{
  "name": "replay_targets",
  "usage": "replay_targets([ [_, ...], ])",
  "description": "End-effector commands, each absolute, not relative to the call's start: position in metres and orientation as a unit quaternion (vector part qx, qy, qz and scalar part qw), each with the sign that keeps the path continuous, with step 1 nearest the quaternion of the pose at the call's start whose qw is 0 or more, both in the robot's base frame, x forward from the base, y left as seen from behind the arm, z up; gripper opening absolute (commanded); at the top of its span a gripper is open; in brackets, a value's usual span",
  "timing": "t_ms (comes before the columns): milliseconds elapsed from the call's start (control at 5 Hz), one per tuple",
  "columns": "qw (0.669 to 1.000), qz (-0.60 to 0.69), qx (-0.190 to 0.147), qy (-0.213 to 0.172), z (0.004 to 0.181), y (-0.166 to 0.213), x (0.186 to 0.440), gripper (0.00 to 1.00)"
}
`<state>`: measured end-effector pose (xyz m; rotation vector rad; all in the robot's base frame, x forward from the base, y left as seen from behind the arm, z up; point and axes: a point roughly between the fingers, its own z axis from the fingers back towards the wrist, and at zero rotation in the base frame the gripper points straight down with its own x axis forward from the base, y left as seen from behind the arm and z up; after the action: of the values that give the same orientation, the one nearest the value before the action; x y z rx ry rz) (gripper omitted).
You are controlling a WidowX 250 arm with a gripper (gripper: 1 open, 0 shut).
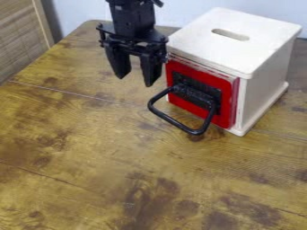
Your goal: Close the drawer
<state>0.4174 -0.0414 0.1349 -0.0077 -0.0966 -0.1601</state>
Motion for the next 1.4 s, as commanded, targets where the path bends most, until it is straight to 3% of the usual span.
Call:
replay_targets([
  [0,0.992,-0.064,0.002,-0.111,0.1833,-0.0299,0.4161,1.00],
  [1200,0.992,-0.038,0.002,-0.118,0.1868,-0.0226,0.4195,1.00],
])
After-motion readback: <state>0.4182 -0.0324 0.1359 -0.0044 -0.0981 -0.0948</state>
